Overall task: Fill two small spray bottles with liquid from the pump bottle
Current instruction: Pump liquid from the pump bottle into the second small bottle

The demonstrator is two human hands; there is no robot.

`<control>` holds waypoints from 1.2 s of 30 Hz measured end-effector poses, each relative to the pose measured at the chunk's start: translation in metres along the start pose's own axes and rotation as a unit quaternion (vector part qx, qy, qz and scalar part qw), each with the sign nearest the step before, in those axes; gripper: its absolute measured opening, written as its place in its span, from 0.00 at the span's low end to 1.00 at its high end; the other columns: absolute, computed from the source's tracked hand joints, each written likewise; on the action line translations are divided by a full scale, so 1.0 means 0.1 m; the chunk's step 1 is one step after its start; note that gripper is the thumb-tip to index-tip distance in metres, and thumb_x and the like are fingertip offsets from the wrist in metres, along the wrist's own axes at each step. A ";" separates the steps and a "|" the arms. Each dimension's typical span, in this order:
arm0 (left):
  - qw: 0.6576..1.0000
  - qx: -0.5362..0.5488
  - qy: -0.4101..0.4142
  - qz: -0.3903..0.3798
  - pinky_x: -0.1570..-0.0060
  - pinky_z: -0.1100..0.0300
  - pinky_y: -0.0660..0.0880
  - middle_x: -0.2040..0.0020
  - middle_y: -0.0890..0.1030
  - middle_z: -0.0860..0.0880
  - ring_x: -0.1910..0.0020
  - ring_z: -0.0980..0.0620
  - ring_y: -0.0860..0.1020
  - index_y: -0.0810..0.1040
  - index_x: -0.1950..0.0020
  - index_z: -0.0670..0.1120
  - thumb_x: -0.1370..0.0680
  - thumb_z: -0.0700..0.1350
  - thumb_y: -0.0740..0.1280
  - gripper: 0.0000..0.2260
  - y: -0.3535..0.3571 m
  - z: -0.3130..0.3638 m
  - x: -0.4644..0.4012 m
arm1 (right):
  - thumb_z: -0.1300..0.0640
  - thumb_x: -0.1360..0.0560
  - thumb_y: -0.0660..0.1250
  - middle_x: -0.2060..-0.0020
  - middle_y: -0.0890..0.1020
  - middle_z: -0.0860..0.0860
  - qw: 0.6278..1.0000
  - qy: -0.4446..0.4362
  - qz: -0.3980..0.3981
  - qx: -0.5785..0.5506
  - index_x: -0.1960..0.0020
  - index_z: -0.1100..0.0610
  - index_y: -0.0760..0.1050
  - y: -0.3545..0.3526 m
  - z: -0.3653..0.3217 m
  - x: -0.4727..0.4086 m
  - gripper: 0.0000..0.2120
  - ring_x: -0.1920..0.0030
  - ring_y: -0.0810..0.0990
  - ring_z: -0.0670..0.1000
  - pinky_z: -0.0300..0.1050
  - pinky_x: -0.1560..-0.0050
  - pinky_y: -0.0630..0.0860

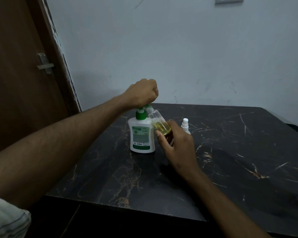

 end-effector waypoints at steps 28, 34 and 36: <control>1.000 -0.018 -0.003 -0.018 0.68 0.57 0.62 0.75 0.65 0.53 0.72 0.50 0.63 0.63 0.73 0.47 0.35 0.35 0.59 0.10 0.02 0.01 0.00 | 0.42 0.18 0.65 0.61 0.78 0.42 1.000 0.000 -0.001 0.009 0.49 0.51 0.76 0.02 0.00 0.01 0.12 0.61 0.77 0.39 0.29 0.62 0.70; 0.999 -0.023 0.008 -0.026 0.68 0.55 0.61 0.75 0.63 0.52 0.72 0.50 0.59 0.60 0.73 0.47 0.37 0.38 0.58 0.08 0.01 0.05 0.01 | 0.41 0.18 0.64 0.60 0.79 0.44 1.000 0.000 -0.002 0.009 0.49 0.52 0.76 0.02 0.00 0.00 0.14 0.61 0.78 0.41 0.31 0.63 0.71; 0.999 -0.023 0.008 -0.034 0.67 0.54 0.62 0.75 0.63 0.51 0.73 0.50 0.60 0.61 0.73 0.46 0.39 0.40 0.57 0.05 0.04 0.06 0.03 | 0.41 0.18 0.63 0.61 0.80 0.44 1.000 0.002 -0.004 0.009 0.49 0.52 0.76 0.02 0.01 0.00 0.14 0.61 0.78 0.42 0.33 0.64 0.72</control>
Point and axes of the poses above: each hand's wrist, its own x-axis away from the middle knuckle, its own y-axis out of the palm, z = x × y, the point moved 3 cm from there along -x, towards the middle knuckle
